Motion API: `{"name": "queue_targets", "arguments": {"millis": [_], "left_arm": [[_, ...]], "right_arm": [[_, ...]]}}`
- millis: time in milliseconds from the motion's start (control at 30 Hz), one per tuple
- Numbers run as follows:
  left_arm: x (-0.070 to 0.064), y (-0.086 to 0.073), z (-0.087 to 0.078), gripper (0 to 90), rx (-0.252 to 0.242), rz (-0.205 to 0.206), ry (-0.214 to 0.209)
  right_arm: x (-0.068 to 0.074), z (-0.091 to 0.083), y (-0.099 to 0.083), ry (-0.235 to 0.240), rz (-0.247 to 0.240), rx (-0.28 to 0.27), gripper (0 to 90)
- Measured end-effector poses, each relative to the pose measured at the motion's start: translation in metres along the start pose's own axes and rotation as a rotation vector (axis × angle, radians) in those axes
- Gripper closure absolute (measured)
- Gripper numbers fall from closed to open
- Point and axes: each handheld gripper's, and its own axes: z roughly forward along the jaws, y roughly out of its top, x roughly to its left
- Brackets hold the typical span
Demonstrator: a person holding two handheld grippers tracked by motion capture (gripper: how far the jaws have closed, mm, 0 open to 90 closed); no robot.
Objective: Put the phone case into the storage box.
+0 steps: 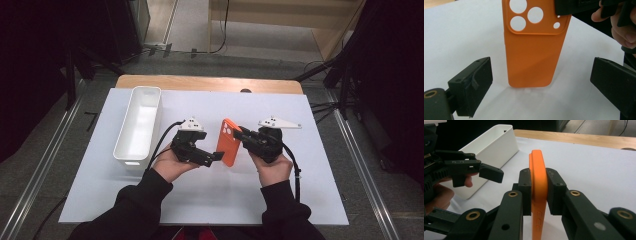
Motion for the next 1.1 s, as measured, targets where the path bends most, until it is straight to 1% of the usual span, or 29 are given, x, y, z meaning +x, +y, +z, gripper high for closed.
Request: {"name": "queue_targets", "arguments": {"millis": [100, 333, 400, 433, 500, 533, 567, 600, 667, 700, 733, 800, 900, 1000, 1100], "left_arm": [[0.0, 0.003, 0.0, 4.2, 0.019, 0.028, 0.012], [0.002, 0.007, -0.002, 4.2, 0.02, 0.03, 0.001], [0.003, 0.007, -0.002, 4.2, 0.013, 0.033, -0.005], [0.003, 0.007, -0.002, 4.2, 0.008, 0.043, -0.005], [0.003, 0.008, -0.002, 4.1, 0.007, 0.054, 0.015], [0.004, 0.008, -0.003, 3.7, -0.001, 0.053, 0.016], [0.004, 0.008, -0.003, 3.6, -0.01, 0.051, 0.007], [0.004, 0.009, -0.003, 1.4, -0.014, 0.05, -0.005], [0.004, 0.01, -0.003, 0.0, -0.011, 0.065, -0.016], [0.003, 0.01, -0.003, 0.0, -0.017, 0.077, -0.015], [0.002, 0.01, -0.003, 0.0, -0.017, 0.081, -0.01], [0.002, 0.011, -0.002, 0.0, -0.016, 0.08, -0.01], [0.002, 0.012, -0.002, 0.0, -0.007, 0.081, 0.007], [0.003, 0.013, 0.0, 0.0, -0.009, 0.069, 0.015], [0.003, 0.015, 0.002, 0.0, 0.009, 0.076, 0.019]], "right_arm": [[0.001, 0.001, 0.0, 0.007, 0.002, 0.0, 74.7], [0.004, 0.003, 0.0, 0.013, 0.004, 0.005, 74.7], [0.005, 0.003, 0.0, 0.015, 0.004, 0.004, 74.7], [0.005, 0.003, 0.0, 0.013, 0.005, 0.004, 74.7], [0.005, 0.003, 0.0, 0.014, 0.008, 0.004, 74.7], [0.005, 0.003, 0.0, 0.016, 0.01, 0.005, 74.7], [0.005, 0.003, 0.0, 0.015, 0.012, 0.005, 74.7], [0.006, 0.003, 0.0, 0.015, 0.012, 0.005, 74.7], [0.006, 0.003, 0.0, 0.015, 0.011, 0.004, 74.7], [0.006, 0.003, 0.0, 0.016, 0.01, 0.004, 74.7], [0.006, 0.003, 0.0, 0.016, 0.01, 0.004, 74.7], [0.006, 0.004, 0.0, 0.018, 0.011, 0.004, 74.7], [0.007, 0.004, 0.0, 0.019, 0.012, 0.004, 74.7], [0.008, 0.004, 0.0, 0.021, 0.017, 0.005, 74.7], [0.009, 0.004, 0.0, 0.023, 0.015, 0.004, 74.7]]}}
